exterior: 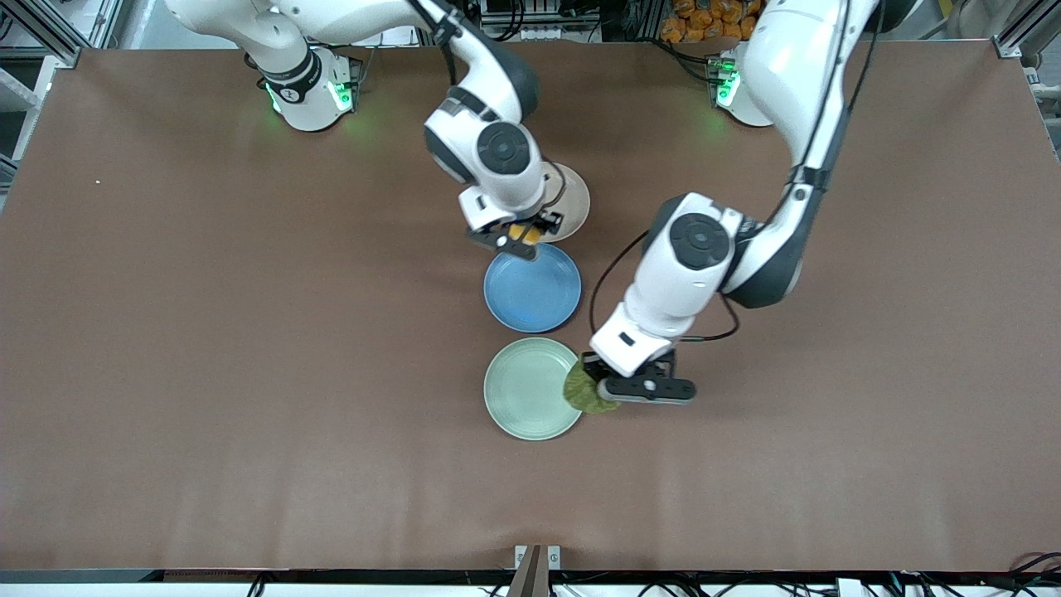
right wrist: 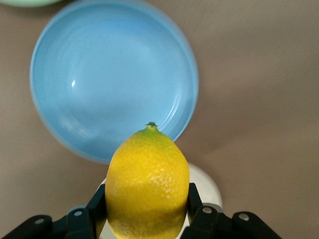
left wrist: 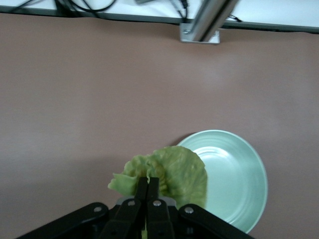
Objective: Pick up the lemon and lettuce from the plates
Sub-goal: 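Carry the lemon and lettuce away from the plates with both grippers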
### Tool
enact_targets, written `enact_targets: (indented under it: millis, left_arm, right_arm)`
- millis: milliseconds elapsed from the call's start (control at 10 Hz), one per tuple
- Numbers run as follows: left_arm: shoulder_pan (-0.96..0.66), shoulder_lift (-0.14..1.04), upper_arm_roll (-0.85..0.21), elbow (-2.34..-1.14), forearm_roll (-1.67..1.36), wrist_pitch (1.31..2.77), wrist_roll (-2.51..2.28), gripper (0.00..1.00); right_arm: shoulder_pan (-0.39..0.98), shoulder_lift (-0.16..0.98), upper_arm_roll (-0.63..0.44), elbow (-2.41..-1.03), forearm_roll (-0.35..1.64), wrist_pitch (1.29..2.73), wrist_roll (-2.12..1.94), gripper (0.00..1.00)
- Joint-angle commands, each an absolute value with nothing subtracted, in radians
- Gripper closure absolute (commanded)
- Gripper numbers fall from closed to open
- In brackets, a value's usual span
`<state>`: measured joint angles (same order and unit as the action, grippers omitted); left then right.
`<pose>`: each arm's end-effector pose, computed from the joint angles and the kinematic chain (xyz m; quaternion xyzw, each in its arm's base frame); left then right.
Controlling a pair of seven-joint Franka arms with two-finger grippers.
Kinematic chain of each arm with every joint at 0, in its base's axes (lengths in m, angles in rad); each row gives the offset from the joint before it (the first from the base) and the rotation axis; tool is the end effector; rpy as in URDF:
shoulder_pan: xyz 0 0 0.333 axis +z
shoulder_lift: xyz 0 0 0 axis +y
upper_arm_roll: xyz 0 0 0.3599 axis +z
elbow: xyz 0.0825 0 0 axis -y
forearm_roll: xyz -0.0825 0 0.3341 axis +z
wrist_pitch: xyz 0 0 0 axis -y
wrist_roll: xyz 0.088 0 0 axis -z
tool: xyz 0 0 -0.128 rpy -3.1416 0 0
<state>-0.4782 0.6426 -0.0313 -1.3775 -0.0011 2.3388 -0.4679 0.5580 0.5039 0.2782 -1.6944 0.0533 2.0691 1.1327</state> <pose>0.6508 -0.3567 0.4071 0.9871 -0.0157 0.1359 0.0827 0.4404 0.4582 0.3515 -0.9792 0.1733 0.1057 0.0033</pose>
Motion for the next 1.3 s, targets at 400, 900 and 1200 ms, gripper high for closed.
enact_targets:
  millis: [400,900,1200]
  left_arm:
    - [-0.289,0.552,-0.034,-1.504,-0.023,2.062,-0.244,1.0]
    - [-0.166,0.666,-0.029,-1.588,0.015,2.183,-0.166,1.0]
    - [-0.118,0.704,-0.031,-1.58,0.026,2.21,-0.149,1.0]
  right_arm:
    - [0.407,0.417,0.069,-1.716,0.143,1.925,0.512,0.83]
    - [0.273,0.41,0.002,-1.815,0.141,1.925,0.194,0.78]
    - [0.203,0.416,-0.035,-1.848,0.143,1.959,0.017,0.77]
